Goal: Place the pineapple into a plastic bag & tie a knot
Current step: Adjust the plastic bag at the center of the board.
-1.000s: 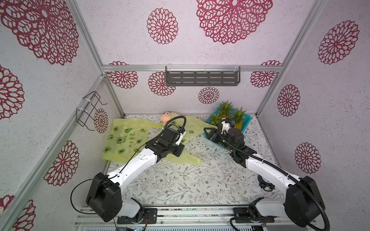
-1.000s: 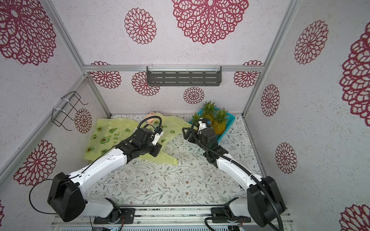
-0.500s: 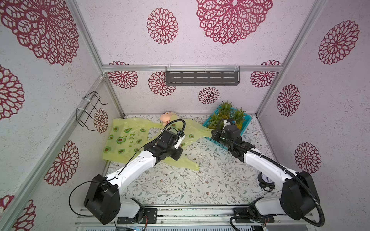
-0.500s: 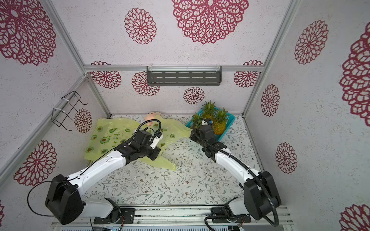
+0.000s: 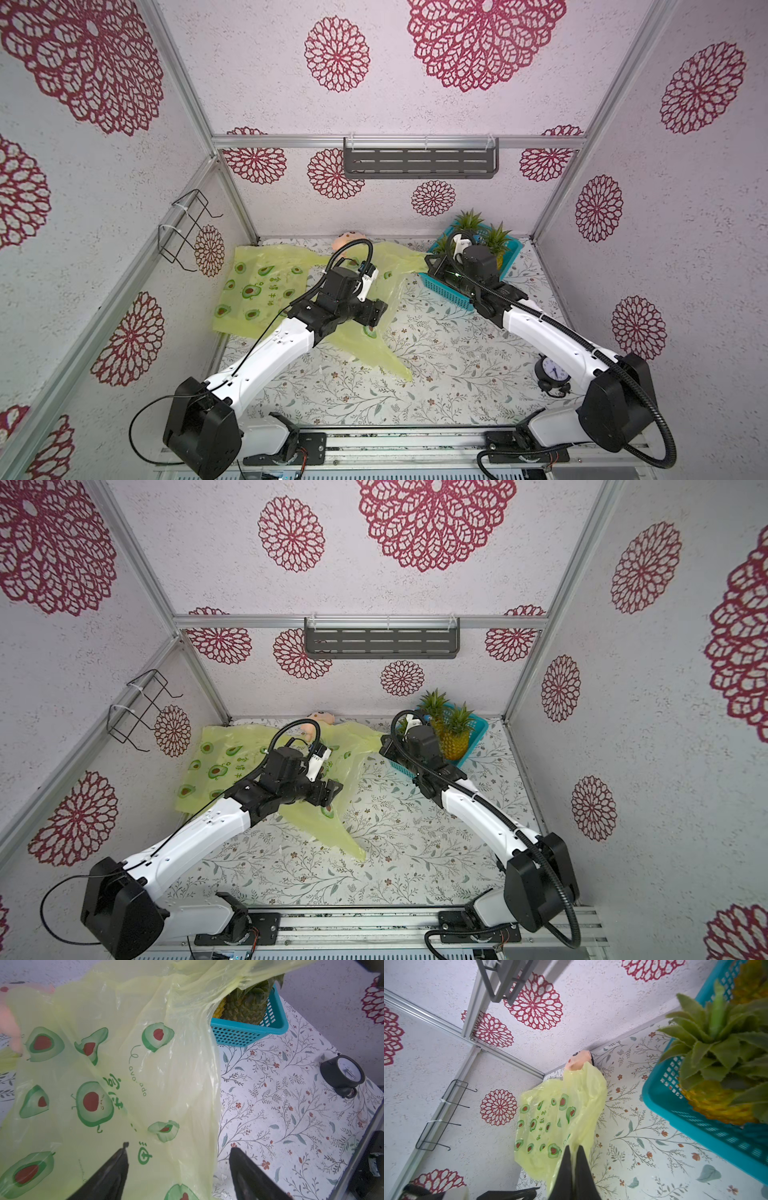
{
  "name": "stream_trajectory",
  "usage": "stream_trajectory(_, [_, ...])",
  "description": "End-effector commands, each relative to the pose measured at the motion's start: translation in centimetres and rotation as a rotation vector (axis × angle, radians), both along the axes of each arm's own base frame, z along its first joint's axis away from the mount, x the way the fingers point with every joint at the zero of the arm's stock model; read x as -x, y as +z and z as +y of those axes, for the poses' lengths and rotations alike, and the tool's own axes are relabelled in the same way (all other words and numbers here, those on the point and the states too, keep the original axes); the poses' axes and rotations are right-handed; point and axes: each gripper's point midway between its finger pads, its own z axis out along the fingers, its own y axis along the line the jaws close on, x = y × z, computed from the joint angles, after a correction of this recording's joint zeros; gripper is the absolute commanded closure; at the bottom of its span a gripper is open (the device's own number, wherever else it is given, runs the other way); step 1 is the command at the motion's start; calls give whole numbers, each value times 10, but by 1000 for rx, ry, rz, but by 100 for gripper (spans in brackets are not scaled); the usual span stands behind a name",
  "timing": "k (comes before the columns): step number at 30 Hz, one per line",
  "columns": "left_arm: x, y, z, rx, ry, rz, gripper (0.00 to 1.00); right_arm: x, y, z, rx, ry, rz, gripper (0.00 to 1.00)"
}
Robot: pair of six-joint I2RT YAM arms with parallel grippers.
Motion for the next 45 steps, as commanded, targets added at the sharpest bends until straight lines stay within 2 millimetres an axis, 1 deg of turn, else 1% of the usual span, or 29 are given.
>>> stream_trajectory(1, [-21,3,-9,11,37,-19,21,-2,27,9,-67,19,-44,100])
stream_trajectory(4, [-25,-4,-15,-1,30,18,22,-3,28,10,-61,11,-37,100])
stream_trajectory(7, [-30,-8,-21,12,40,18,19,-4,27,10,-56,4,-30,100])
stream_trajectory(10, [-35,-14,-21,5,84,27,19,-7,21,7,-49,-18,-8,100])
stream_trajectory(13, [-41,-19,-14,-40,154,5,23,-9,16,5,-46,-39,8,100])
stream_trajectory(14, [-42,-21,-15,-49,158,6,23,-10,15,4,-45,-45,13,100])
stream_trajectory(18, [-39,-19,-26,-68,140,-20,14,-11,8,6,-36,-49,33,100])
stream_trajectory(21, [-41,-16,-28,-81,151,-52,12,-11,4,6,-35,-51,41,100])
stream_trajectory(23, [-44,-17,-27,-94,169,-56,13,-11,3,6,-35,-53,42,100])
stream_trajectory(26, [-48,-28,-19,-165,215,-37,19,-11,3,5,-31,-57,44,100])
stream_trajectory(28, [-48,-37,-16,-201,224,-16,22,-11,4,3,-32,-64,42,100])
stream_trajectory(32, [-44,-51,-14,-237,224,21,25,-11,5,1,-30,-70,40,100])
stream_trajectory(34, [-41,-55,-12,-247,230,29,30,-12,5,0,-26,-80,43,100])
stream_trajectory(35, [-40,-56,-9,-251,236,31,36,-12,4,-1,-22,-84,44,100])
stream_trajectory(37, [-38,-55,-4,-259,251,24,52,-13,-2,-4,-9,-99,53,100])
stream_trajectory(39, [-35,-52,1,-264,259,18,71,-14,-7,-8,6,-110,62,100])
stream_trajectory(42, [-31,-43,4,-253,252,3,95,-18,-20,-14,52,-128,75,100])
stream_trajectory(43, [-29,-42,6,-253,247,1,100,-20,-22,-15,68,-124,71,100])
stream_trajectory(44, [-28,-39,8,-250,245,-1,100,-21,-23,-15,95,-105,58,100])
stream_trajectory(45, [-26,-36,10,-243,242,2,100,-24,-21,-13,130,-73,40,91])
